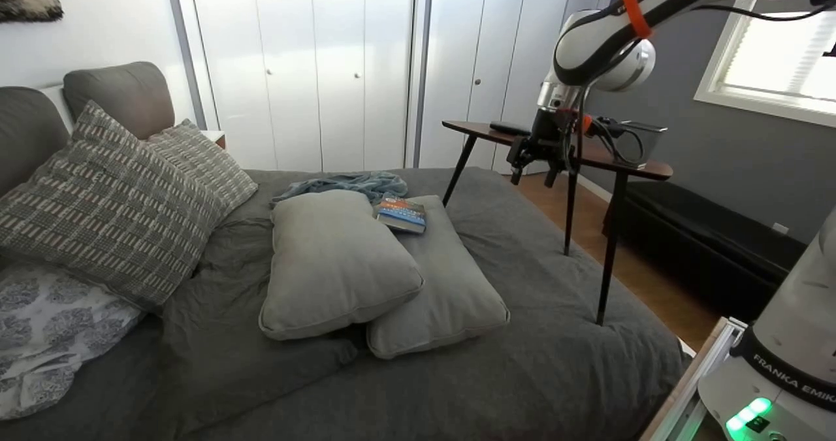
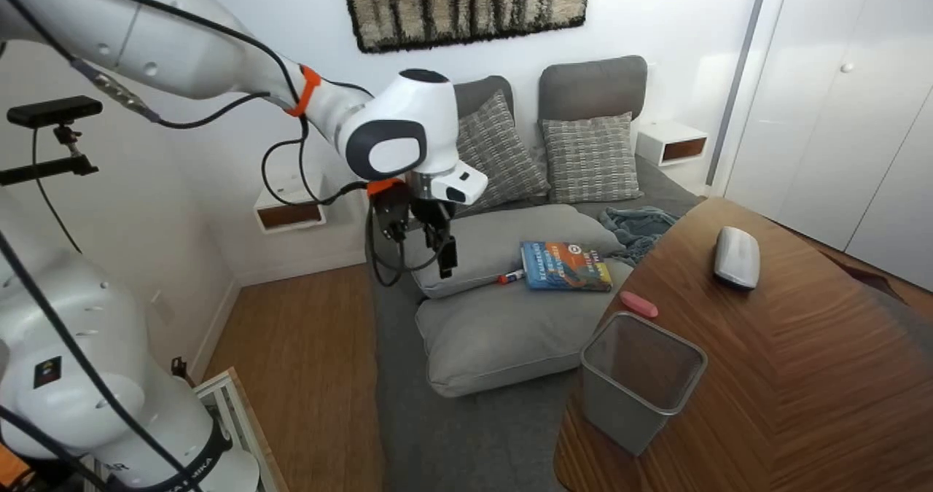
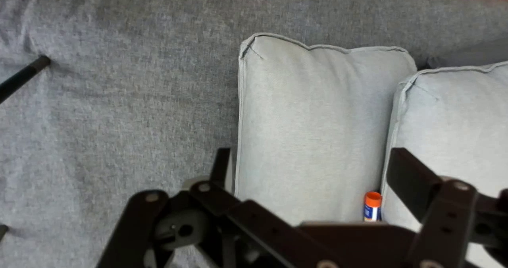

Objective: Pick up the glue stick from the gray pillow and put it on the bed

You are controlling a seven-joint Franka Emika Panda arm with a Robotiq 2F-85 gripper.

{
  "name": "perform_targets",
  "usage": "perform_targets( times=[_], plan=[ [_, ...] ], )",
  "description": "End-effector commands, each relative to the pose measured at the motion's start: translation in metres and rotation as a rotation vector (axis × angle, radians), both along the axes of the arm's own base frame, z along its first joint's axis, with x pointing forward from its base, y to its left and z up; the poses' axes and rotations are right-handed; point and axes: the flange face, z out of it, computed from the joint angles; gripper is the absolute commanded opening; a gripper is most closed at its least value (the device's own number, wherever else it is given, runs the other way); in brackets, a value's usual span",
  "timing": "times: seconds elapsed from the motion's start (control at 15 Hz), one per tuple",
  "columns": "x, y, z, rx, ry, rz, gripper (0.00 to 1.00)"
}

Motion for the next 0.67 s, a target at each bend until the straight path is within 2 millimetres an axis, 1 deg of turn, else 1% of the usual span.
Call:
perform_targets(
  times=[0.0, 0.13, 0.4, 0.47, 0.6],
  plan=[
    [0.008, -0.005, -0.007, 0.006, 0.015, -0.014, 1.0],
    [0.018, -0.01, -0.014, 0.008, 0.028, -0.024, 1.0],
    [0.021, -0.01, -0.012, 0.01, 0.03, -0.023, 1.0],
    [0.027, -0.008, -0.016, 0.002, 0.023, -0.073, 1.0],
    [0.045, -0.007, -0.026, 0.009, -0.019, -0.16, 1.0]
  ],
)
